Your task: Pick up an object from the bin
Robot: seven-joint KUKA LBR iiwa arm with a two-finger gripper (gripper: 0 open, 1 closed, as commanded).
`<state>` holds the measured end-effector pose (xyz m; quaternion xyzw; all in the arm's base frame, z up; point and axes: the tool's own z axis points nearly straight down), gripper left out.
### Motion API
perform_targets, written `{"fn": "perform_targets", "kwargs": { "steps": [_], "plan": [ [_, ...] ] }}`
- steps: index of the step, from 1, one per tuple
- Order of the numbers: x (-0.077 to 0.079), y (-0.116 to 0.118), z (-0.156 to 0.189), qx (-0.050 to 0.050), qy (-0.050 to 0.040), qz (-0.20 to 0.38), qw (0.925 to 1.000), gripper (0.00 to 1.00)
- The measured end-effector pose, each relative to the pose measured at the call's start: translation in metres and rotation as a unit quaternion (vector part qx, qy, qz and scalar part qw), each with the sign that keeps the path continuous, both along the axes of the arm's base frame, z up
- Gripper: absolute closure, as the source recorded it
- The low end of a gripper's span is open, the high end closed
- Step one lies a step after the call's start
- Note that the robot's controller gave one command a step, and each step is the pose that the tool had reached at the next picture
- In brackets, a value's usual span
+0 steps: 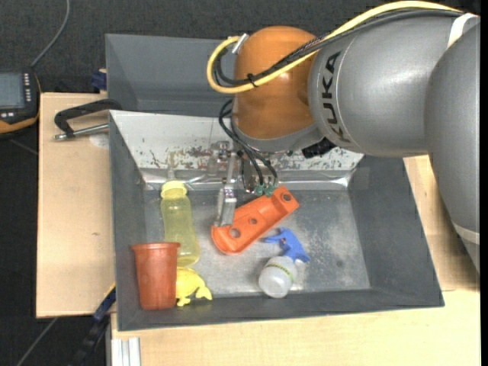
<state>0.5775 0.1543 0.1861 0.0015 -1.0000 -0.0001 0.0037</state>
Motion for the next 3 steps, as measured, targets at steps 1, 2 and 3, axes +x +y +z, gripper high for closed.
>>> {"fn": "perform_targets", "kwargs": {
  "steps": [1,2,3],
  "plan": [
    [0.002,-0.001,0.005,0.001,-0.0043,-0.001,1.0,0.0],
    [-0.001,-0.033,-0.047,0.001,-0.0035,0.079,0.9968,0.0],
    [-0.02,-0.09,-0.047,0.002,-0.0047,0.208,0.9782,0.0]
  ]
}}
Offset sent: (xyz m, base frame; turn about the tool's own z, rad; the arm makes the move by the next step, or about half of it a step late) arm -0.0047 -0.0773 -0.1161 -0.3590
